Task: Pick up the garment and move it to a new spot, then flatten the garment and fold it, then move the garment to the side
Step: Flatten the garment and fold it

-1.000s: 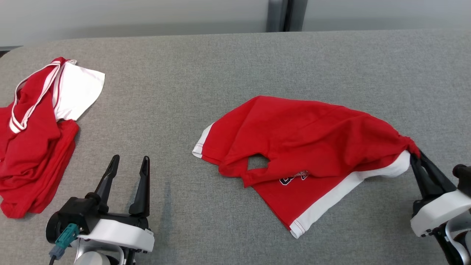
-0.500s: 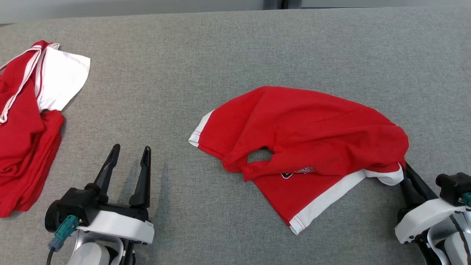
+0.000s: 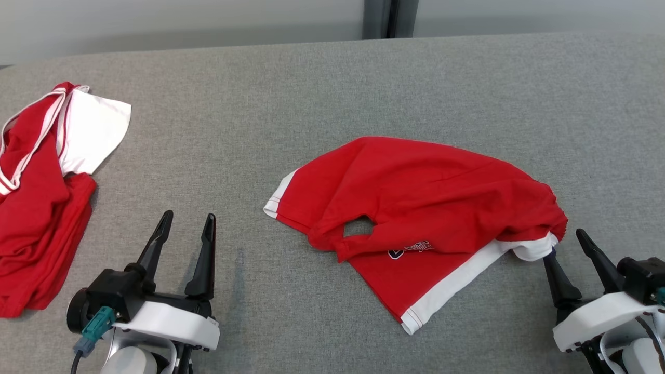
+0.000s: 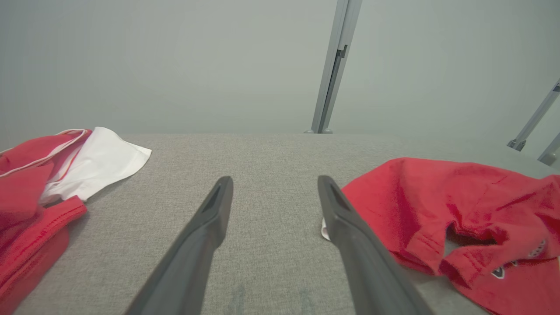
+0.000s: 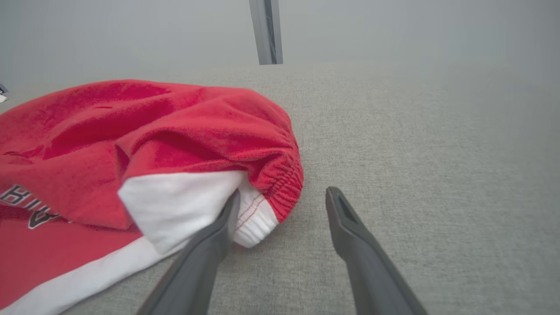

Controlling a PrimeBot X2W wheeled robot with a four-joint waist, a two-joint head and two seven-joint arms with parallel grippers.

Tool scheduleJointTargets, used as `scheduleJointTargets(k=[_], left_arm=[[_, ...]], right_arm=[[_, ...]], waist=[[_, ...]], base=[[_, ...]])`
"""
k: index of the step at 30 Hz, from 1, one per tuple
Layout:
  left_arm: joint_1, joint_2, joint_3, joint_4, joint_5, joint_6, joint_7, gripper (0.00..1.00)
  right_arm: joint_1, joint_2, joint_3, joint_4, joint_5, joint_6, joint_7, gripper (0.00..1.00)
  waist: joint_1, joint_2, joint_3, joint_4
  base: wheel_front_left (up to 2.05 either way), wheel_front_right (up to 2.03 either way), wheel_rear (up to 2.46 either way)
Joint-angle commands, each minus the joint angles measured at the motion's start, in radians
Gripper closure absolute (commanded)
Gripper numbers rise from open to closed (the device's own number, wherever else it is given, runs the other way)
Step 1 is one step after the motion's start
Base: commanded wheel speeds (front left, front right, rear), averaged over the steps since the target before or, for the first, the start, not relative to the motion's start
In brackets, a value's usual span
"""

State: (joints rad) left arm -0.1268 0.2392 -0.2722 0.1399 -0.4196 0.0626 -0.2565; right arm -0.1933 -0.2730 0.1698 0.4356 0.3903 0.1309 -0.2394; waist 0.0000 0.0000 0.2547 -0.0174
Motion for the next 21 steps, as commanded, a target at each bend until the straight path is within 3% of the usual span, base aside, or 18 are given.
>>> scheduleJointTargets(k=[1, 21], left_arm=[[0.017, 0.006, 0.003, 0.002, -0.002, 0.004, -0.002, 0.0], [0.101, 0.02, -0.003, -0.01, -0.012, 0.029, 0.001, 0.0]], right_arm=[[0.025, 0.002, -0.015, -0.026, -0.01, 0.0, -0.01, 0.0], [0.183, 0.097, -0.15, -0.403, -0.134, 0.0, 0.134, 0.0]], waist=[[0.0, 0.0, -0.024, -0.002], [0.0, 0.0, -0.169, 0.008]], base=[[0.0, 0.0, 0.0], [0.0, 0.0, 0.0]])
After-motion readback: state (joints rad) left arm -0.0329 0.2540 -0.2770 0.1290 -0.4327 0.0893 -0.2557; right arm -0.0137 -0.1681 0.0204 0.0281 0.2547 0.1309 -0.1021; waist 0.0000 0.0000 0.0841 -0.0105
